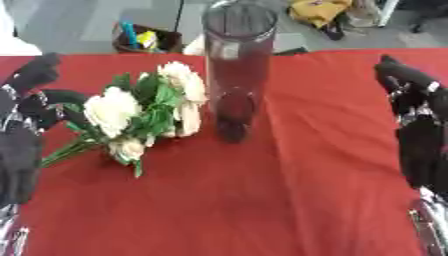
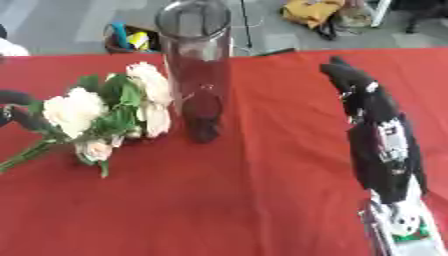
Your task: Arrange flowers into the vase.
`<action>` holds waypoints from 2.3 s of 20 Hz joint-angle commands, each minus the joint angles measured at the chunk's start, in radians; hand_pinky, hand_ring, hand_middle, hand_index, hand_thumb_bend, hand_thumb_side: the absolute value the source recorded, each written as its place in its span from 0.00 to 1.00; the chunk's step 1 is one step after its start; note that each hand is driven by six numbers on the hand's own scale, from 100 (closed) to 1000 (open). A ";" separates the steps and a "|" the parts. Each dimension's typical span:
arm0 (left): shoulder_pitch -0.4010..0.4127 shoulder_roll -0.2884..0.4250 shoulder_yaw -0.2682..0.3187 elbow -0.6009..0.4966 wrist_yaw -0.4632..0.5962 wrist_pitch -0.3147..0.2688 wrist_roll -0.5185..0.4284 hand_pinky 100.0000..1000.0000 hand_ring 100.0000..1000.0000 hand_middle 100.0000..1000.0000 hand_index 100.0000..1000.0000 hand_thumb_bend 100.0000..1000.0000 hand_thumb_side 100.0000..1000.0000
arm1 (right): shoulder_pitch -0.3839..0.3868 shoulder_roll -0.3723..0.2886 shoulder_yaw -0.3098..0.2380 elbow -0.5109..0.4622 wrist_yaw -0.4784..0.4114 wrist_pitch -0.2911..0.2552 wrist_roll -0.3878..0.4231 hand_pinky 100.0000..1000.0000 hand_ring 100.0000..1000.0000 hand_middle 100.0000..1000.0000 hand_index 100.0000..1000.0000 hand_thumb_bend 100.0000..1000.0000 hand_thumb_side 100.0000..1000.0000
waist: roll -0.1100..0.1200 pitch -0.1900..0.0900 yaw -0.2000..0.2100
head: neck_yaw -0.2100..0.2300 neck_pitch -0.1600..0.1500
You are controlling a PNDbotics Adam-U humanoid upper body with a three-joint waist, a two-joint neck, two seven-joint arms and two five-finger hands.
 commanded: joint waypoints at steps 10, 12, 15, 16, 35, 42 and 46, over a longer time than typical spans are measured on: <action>-0.007 0.011 0.008 -0.019 -0.009 -0.018 0.018 0.43 0.63 0.86 0.77 0.00 0.92 | -0.007 -0.004 -0.006 -0.020 -0.010 0.008 0.021 1.00 1.00 0.70 0.78 0.00 0.97 | -0.005 -0.013 0.001 | 0.007 -0.005; -0.012 0.033 0.023 -0.019 -0.045 -0.036 0.026 0.44 0.65 0.87 0.78 0.00 0.89 | -0.006 -0.005 -0.006 -0.020 -0.010 0.008 0.023 1.00 1.00 0.70 0.78 0.00 0.97 | -0.004 -0.014 0.001 | 0.010 -0.002; -0.026 0.098 0.054 -0.019 -0.149 -0.075 0.061 0.46 0.69 0.86 0.82 0.00 0.83 | -0.002 -0.006 -0.006 -0.020 -0.010 0.011 0.025 1.00 1.00 0.69 0.78 0.00 0.97 | 0.000 -0.019 0.002 | 0.018 0.013; -0.030 0.126 0.063 -0.019 -0.192 -0.084 0.073 0.47 0.70 0.86 0.83 0.00 0.81 | -0.002 -0.008 -0.007 -0.020 -0.010 0.012 0.024 1.00 1.00 0.69 0.78 0.00 0.97 | 0.002 -0.020 0.001 | 0.023 0.022; -0.081 0.456 0.043 -0.019 -0.606 0.059 0.073 0.55 0.77 0.85 0.93 0.00 0.65 | 0.005 -0.011 0.001 -0.020 0.012 0.009 0.035 1.00 1.00 0.69 0.77 0.00 0.97 | 0.014 -0.004 -0.009 | 0.051 0.047; -0.142 0.594 0.007 0.002 -0.705 0.132 -0.094 0.58 0.79 0.85 0.96 0.00 0.62 | 0.012 -0.012 0.011 -0.020 0.022 0.001 0.044 1.00 1.00 0.69 0.77 0.00 0.97 | 0.014 -0.001 -0.021 | 0.054 0.027; -0.176 0.644 -0.012 0.068 -0.754 0.123 -0.209 0.62 0.80 0.85 0.99 0.00 0.64 | 0.015 -0.012 0.018 -0.020 0.025 -0.001 0.053 1.00 1.00 0.69 0.77 0.00 0.97 | 0.015 -0.001 -0.027 | 0.055 0.018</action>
